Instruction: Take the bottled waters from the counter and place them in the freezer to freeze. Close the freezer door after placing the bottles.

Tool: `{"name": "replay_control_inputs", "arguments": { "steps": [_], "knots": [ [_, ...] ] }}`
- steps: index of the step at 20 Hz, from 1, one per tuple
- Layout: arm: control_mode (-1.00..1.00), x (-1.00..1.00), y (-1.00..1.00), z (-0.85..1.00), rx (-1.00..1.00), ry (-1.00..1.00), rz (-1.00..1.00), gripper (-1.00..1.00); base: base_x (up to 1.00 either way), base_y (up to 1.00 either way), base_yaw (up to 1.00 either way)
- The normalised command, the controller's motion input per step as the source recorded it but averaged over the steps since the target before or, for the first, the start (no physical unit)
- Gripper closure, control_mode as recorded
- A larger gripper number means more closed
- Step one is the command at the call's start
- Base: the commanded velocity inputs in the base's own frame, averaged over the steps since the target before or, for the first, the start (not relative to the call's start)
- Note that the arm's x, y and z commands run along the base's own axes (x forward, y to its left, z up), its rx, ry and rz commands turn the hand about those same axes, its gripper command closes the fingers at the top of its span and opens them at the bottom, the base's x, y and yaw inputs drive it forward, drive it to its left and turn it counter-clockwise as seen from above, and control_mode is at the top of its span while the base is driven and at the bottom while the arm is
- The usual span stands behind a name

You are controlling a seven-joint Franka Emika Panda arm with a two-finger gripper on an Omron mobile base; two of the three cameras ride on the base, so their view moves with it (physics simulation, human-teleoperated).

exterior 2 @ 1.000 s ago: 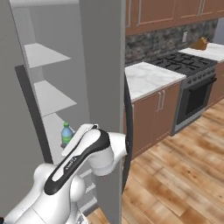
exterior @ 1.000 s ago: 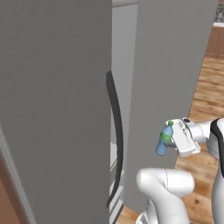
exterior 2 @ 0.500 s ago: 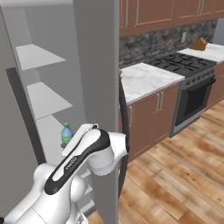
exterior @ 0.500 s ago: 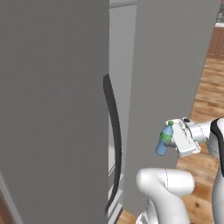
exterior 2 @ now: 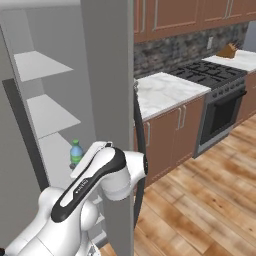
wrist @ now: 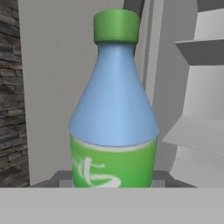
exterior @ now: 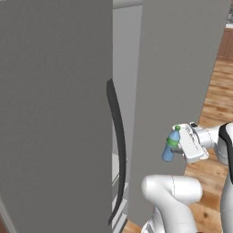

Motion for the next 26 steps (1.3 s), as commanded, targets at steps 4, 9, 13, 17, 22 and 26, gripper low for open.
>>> {"name": "replay_control_inputs", "arguments": {
  "steps": [4, 9, 13, 17, 22, 26],
  "knots": [
    [1.00, 0.00, 0.00, 0.00, 0.00, 0.00, 0.00, 1.00, 0.27, 0.09, 0.00],
    [1.00, 0.00, 0.00, 0.00, 0.00, 0.00, 0.00, 1.00, 0.19, 0.06, 0.00],
    [1.00, 0.00, 0.00, 0.00, 0.00, 0.00, 0.00, 1.00, 0.11, 0.09, 0.00],
    [-1.00, 0.08, 0.22, 0.00, 0.00, 0.00, -0.04, 1.00, 0.02, 0.05, 0.00],
    [-1.00, 0.19, 0.48, 0.00, 0.00, 0.00, -0.13, 1.00, 0.00, 0.00, 0.00],
    [-1.00, 0.48, 0.48, 0.00, 0.00, 0.00, -0.18, 1.00, 0.00, 0.00, 0.00]
  ]
}}
